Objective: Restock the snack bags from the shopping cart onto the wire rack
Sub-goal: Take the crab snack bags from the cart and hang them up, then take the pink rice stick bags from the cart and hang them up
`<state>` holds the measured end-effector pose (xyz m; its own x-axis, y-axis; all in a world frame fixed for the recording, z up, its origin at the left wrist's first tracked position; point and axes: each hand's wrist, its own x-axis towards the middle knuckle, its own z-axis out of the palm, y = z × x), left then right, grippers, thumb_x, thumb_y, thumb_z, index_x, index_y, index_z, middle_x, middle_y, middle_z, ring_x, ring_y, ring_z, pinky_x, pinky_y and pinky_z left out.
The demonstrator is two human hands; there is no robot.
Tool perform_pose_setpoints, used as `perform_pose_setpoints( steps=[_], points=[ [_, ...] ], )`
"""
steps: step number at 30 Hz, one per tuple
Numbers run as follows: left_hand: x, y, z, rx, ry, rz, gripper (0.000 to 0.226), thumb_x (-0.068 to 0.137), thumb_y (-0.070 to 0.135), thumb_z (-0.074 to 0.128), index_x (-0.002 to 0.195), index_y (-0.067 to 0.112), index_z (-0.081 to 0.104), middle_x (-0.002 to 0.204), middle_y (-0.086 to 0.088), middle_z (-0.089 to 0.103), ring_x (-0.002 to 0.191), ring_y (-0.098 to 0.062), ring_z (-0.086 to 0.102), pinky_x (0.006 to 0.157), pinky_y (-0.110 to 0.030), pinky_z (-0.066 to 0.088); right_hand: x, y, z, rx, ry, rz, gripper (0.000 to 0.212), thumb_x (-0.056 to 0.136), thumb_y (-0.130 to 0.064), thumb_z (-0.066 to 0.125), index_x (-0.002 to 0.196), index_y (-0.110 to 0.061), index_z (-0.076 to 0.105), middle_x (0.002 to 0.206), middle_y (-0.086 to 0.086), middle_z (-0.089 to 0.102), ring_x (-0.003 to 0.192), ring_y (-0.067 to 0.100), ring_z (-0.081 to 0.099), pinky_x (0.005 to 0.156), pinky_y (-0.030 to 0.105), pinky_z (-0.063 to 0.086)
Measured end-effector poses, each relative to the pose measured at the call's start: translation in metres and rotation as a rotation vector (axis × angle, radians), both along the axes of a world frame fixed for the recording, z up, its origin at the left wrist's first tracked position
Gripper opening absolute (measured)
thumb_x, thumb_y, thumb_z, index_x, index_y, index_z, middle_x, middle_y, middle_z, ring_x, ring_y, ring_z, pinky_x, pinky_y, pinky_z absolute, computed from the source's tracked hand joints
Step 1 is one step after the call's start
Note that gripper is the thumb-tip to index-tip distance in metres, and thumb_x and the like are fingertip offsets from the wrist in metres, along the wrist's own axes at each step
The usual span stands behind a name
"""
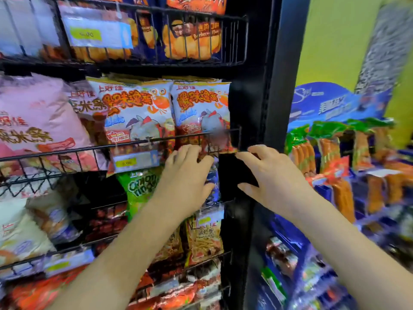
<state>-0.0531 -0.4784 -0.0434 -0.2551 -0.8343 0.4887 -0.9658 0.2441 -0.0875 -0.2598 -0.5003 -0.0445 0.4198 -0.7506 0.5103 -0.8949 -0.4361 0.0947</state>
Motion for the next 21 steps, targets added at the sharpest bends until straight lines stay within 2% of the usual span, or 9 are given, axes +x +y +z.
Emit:
perform_pose_setpoints(
  steps=[3,9,14,21],
  points=[
    [-0.04,-0.003,-0.026,0.035,0.009,-0.136,0.063,0.094,0.048,0.066,0.149,0.024,0.046,0.155,-0.006,0.036,0.149,-0.029,0.026,0.118,-0.045,0.027,-0.038,0.03,-0.027,0.065,-0.02,-0.141,0.069,0.085,-0.044,0.077,0.145,-0.021,0.052,0.141,0.012,0.051,0.125,0.038,0.054,0.099,0.047,0.048],
    [-0.143,0.006,-0.068,0.113,0.044,-0.429,0.062,0.085,0.042,0.078,0.14,0.019,0.058,0.149,-0.012,0.047,0.141,-0.035,0.04,0.111,-0.049,0.037,-0.131,0.097,-0.069,0.171,-0.069,-0.457,0.068,0.083,-0.046,0.075,0.143,-0.022,0.051,0.139,0.008,0.052,0.123,0.036,0.055,0.094,0.045,0.047],
    [-0.251,0.02,-0.086,0.193,-0.021,-0.651,0.064,0.088,0.045,0.073,0.143,0.022,0.052,0.15,-0.01,0.042,0.142,-0.033,0.037,0.112,-0.045,0.034,-0.217,0.151,-0.09,0.218,-0.149,-0.648,0.068,0.079,-0.048,0.078,0.136,-0.017,0.057,0.13,0.011,0.058,0.111,0.038,0.062,0.087,0.047,0.054],
    [-0.409,0.032,-0.108,0.243,-0.121,-0.846,0.066,0.09,0.05,0.069,0.147,0.026,0.047,0.153,-0.008,0.037,0.144,-0.031,0.036,0.11,-0.043,0.037,-0.347,0.21,-0.115,0.221,-0.327,-0.857,0.064,0.085,-0.049,0.071,0.14,-0.022,0.055,0.133,0.007,0.056,0.118,0.033,0.06,0.092,0.045,0.053]
  ],
)
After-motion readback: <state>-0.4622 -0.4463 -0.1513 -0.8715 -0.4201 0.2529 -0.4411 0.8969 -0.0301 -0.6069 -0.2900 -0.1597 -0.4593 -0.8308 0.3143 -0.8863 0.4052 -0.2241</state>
